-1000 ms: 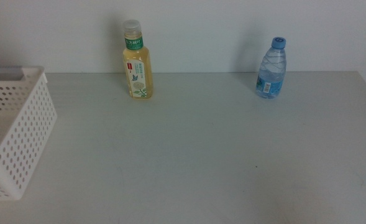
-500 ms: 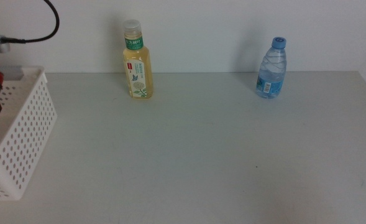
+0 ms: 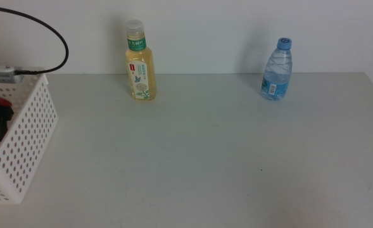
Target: Use arms to grab the bottles and put them into the dustbin to the left of the table.
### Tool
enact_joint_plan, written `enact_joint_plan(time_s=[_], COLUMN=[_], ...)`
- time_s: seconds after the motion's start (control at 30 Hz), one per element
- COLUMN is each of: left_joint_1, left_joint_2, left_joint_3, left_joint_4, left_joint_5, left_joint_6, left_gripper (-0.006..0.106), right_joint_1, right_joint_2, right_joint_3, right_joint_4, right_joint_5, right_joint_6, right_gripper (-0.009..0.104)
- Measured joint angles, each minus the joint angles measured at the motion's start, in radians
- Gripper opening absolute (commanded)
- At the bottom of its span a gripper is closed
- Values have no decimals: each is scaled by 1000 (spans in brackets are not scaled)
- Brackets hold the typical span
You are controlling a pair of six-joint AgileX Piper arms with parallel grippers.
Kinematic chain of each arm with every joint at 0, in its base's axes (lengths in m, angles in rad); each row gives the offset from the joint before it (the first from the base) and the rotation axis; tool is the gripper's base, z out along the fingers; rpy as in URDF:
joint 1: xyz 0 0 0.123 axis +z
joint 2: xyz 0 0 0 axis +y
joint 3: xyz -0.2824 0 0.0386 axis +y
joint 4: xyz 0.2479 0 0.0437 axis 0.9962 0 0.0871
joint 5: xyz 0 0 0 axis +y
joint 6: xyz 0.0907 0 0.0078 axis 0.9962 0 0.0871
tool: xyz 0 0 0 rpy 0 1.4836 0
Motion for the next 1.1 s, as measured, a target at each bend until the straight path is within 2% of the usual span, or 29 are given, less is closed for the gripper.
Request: enact_joint_plan(time_s=[0.13,0.2,0.23,0.3,0.6,0.8,1.1], left_joint_1=[0,0,0,0,-1,-23,-183], left_joint_2=[14,19,20,20,-42,-195,-445], left_joint_3=[0,0,0,-4,-8,-8,-8], left_joint_4=[0,0,6,13,0,-32,-67], left_joint_5=[0,2,2,2,31,62,80], left_joint_6=[-1,-1,-3,-3,-13,-82,-101], left_gripper=[12,23,82,92,94,94,94], right_joint_1=[0,0,0,0,0,0,0], right_joint_2=[0,0,0,0,0,0,0], right_joint_3=[0,0,0,0,0,0,0], right_joint_4=[0,0,0,0,0,0,0], right_joint_5=[0,-1,-1,-1,-1,-1,-1], right_joint_6=[0,0,0,0,0,0,0], right_gripper=[59,59,59,59,59,59,59])
